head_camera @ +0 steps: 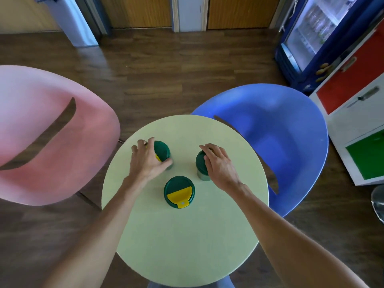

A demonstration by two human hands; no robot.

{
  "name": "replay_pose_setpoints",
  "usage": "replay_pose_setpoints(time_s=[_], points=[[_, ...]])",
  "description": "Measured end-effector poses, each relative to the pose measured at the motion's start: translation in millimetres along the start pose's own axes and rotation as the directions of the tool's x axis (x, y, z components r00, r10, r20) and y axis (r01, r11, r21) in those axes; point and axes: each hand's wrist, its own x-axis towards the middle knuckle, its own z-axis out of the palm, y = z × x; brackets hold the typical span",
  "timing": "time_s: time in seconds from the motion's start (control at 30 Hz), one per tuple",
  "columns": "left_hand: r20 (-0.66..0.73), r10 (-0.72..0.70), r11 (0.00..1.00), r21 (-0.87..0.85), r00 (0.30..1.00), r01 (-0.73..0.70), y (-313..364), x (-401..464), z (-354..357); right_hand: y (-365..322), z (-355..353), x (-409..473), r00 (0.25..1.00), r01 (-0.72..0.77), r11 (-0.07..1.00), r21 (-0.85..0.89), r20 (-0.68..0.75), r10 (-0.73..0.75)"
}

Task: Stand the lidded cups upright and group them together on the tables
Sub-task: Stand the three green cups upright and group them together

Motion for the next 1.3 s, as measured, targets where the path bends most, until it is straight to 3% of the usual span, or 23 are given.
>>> replay_pose_setpoints(time_s=[0.17, 0.27, 0.33, 0.4, 0.5, 0.67, 0.77, 0.87, 0.97, 1.17, 1.3], points=[[0.159, 0.126, 0.992, -0.048, 0.979, -0.12, 3.2, 2.5, -4.9, 0.9, -10.2, 2.7, 0.997, -0.024, 1.0, 0.013, 0.068, 0.023], [0.179, 0.136, 0.987, -0.115, 0.974, -0.117, -1.6, 1.8, -6.9, -3.0, -15.5, -5.2, 0.971, -0.234, 0.967, 0.102, -0.018, 0.237], [0.169, 0.104, 0.985, -0.151, 0.98, -0.078, -5.2, -1.4, -6.5, -5.2, -15.5, -14.5, 0.889, -0.437, 0.864, 0.25, -0.027, 0.458], [0.146, 0.043, 0.978, -0.21, 0.988, -0.012, -7.1, -6.1, -2.6, -6.6, -10.8, -22.5, 0.784, -0.592, 0.698, 0.403, 0.086, 0.615], [0.119, 0.035, 0.933, -0.361, 0.992, 0.011, -8.4, -9.6, 1.2, -7.7, -1.2, -23.9, 0.73, -0.607, 0.505, 0.614, 0.178, 0.66], [0.257, 0.23, 0.9, -0.424, 0.939, -0.104, -9.3, 1.1, -8.8, -11.0, -3.8, -5.6, 0.856, -0.485, 0.654, 0.58, 0.165, 0.489], [0.31, 0.22, 0.892, -0.449, 0.925, -0.062, -10.6, 6.2, -11.5, -10.2, -5.8, 3.7, 0.879, -0.455, 0.692, 0.56, 0.159, 0.449], [0.24, 0.171, 0.872, -0.489, 0.956, -0.033, -13.0, 8.9, -9.7, -4.7, -6.0, 4.3, 0.89, -0.446, 0.745, 0.496, 0.16, 0.427], [0.172, 0.175, 0.892, -0.444, 0.969, -0.082, -17.0, 15.4, -7.3, -2.0, -7.6, 5.4, 0.918, -0.394, 0.817, 0.421, 0.138, 0.372], [0.278, 0.371, 0.889, -0.38, 0.886, -0.254, -16.3, 27.7, -14.7, -9.0, -14.8, 14.9, 0.967, -0.246, 0.919, 0.308, 0.145, 0.21], [0.351, 0.423, 0.903, -0.244, 0.835, -0.354, -15.9, 23.3, -19.9, -11.0, -18.6, 5.5, 0.972, -0.175, 0.97, 0.166, 0.185, 0.144]])
